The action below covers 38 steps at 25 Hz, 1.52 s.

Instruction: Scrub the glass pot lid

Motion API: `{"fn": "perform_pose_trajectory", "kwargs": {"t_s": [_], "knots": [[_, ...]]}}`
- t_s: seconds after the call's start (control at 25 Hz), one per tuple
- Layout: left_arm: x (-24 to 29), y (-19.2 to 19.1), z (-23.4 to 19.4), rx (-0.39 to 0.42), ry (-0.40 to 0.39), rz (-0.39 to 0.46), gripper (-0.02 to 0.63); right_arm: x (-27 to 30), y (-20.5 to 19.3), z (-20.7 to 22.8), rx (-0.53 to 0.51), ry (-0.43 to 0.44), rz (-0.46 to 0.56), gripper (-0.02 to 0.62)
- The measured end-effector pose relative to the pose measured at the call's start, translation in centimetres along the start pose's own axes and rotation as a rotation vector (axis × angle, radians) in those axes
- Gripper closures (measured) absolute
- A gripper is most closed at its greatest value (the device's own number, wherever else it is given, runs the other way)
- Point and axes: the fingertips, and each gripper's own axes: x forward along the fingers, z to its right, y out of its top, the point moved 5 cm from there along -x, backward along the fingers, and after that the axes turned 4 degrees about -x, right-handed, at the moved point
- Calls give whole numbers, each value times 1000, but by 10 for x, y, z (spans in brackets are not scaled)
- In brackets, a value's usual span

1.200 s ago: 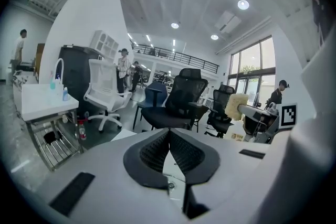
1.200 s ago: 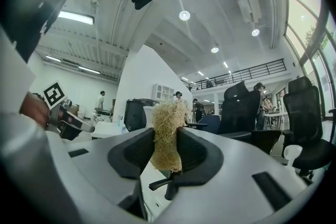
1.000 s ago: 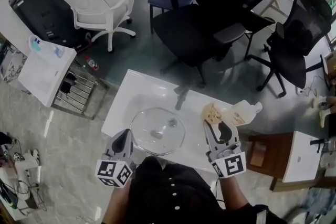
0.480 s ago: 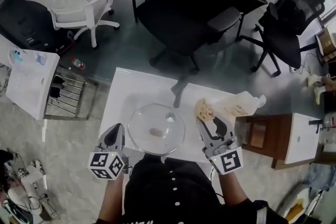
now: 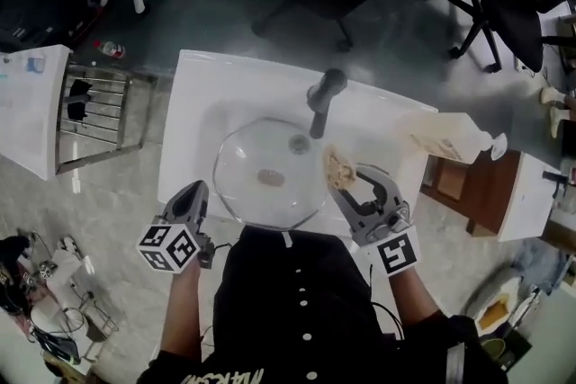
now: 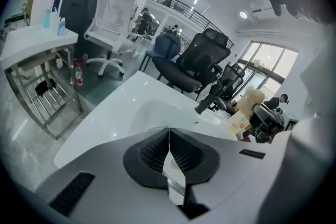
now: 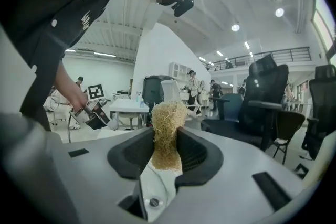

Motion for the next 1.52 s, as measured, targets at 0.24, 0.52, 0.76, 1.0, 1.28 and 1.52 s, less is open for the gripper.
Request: {"fn": "perform_pose_trajectory", "kwargs": {"t_s": [0.24, 0.52, 0.76, 1.0, 1.28, 1.52], "knots": [[19, -15, -26, -96, -45, -10, 575, 20, -58, -32, 60, 102, -135, 453], [35, -29, -40, -190, -92, -163, 500, 55, -93, -53, -34, 199, -218, 453], [51, -35, -51, -332, -80, -281, 374, 84, -115, -70, -290, 285, -275, 453], [61, -39, -54, -355, -38, -356, 380, 102, -140, -86, -470, 338, -306, 453], [78, -42, -52, -343, 8, -442, 419, 120, -152, -98, -587, 407, -303, 453], [83, -41, -55, -356, -14, -465, 483, 146, -173, -98, -628, 409, -353, 453]]}}
